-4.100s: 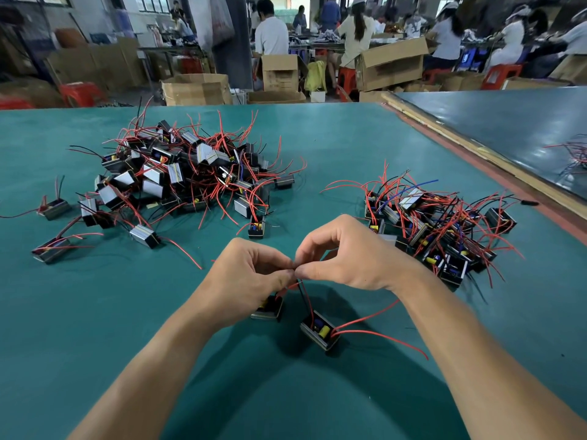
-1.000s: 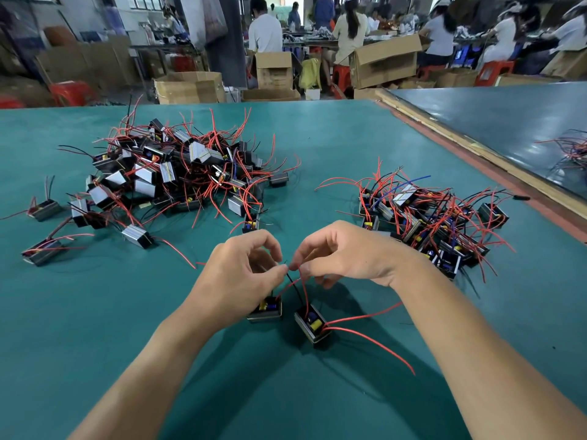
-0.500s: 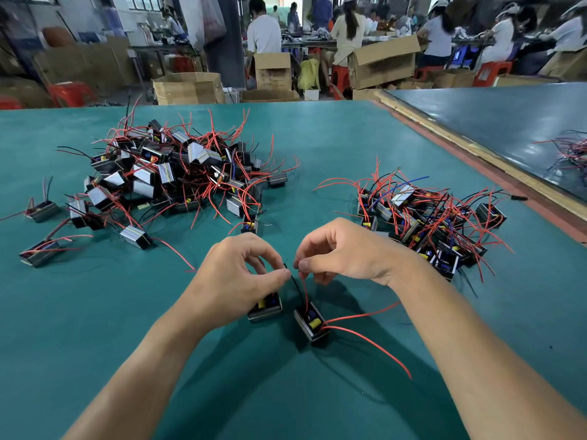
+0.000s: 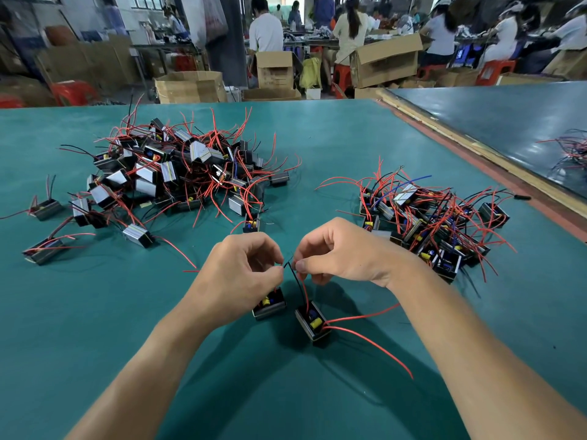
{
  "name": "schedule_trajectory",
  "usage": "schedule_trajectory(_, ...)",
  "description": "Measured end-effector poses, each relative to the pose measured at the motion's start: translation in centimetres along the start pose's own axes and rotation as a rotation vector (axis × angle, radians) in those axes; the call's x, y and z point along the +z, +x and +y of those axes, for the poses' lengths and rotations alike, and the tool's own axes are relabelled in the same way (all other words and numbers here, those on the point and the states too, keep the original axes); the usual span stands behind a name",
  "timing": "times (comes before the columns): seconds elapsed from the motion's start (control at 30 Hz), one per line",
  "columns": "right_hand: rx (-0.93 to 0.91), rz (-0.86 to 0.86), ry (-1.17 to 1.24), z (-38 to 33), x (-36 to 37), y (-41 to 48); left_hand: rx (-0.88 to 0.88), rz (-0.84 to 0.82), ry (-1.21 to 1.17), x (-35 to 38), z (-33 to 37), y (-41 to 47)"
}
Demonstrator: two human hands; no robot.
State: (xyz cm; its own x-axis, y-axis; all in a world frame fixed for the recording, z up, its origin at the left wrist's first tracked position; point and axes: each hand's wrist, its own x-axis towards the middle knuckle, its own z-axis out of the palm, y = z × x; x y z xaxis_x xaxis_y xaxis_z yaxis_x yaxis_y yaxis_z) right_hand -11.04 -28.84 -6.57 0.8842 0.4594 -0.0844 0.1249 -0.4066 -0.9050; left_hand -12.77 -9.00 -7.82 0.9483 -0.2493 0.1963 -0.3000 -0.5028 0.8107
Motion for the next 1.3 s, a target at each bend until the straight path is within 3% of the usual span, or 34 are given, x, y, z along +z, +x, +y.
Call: schedule_trajectory(1.3, -0.038, 0.117, -0.186, -0.32, 0.46, 0.11, -0.044, 0.018, -0.12, -0.02, 0.3, 0.01)
